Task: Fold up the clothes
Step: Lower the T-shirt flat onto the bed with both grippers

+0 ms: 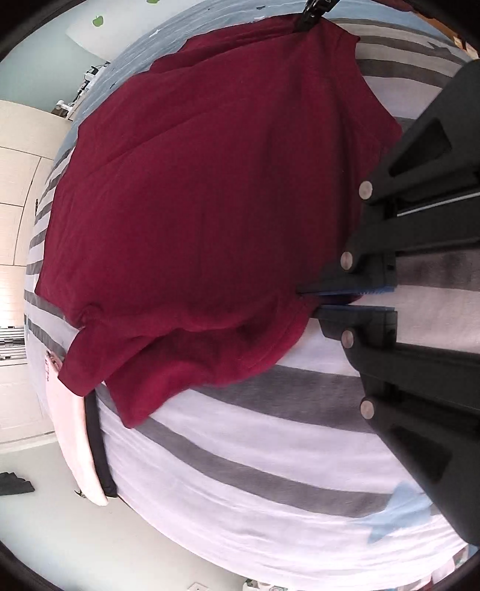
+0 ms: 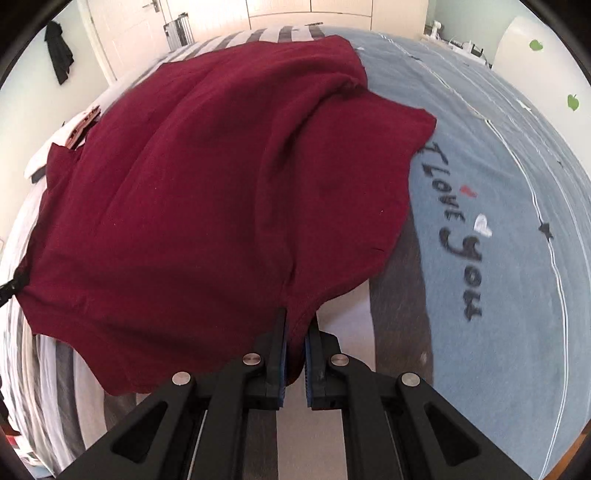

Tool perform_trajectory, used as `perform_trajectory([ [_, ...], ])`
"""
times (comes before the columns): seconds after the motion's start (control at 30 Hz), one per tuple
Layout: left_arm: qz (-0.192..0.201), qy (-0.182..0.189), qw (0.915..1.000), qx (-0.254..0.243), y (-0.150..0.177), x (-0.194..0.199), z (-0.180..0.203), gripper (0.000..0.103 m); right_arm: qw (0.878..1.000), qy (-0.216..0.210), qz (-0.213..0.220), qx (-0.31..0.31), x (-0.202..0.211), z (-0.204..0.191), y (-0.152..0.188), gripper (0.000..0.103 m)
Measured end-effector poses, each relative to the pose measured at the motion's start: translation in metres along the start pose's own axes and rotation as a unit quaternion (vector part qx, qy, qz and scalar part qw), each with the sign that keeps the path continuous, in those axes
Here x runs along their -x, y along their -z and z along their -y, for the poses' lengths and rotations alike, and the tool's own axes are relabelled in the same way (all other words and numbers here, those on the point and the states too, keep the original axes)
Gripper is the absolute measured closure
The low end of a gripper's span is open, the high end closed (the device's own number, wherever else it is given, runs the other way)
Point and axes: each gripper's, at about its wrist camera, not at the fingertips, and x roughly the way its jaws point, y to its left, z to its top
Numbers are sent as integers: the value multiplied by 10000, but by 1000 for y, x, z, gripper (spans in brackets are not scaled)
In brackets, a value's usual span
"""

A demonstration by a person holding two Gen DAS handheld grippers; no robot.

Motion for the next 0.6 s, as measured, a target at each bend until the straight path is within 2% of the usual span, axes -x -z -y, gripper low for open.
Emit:
perform_trajectory([
  [0.23,-240,-18,9997,-70,44,26,2,100,9999,-78,-85,44,25,5,33,97],
  [0.47,-734,-103,9972,-40,109,39,3,100,9979,-149,-613,152,43,9,98,97],
  [0.6,-779,-40,9969,28,116,34,4,100,9969,-178,-755,139,40,10,113,95],
])
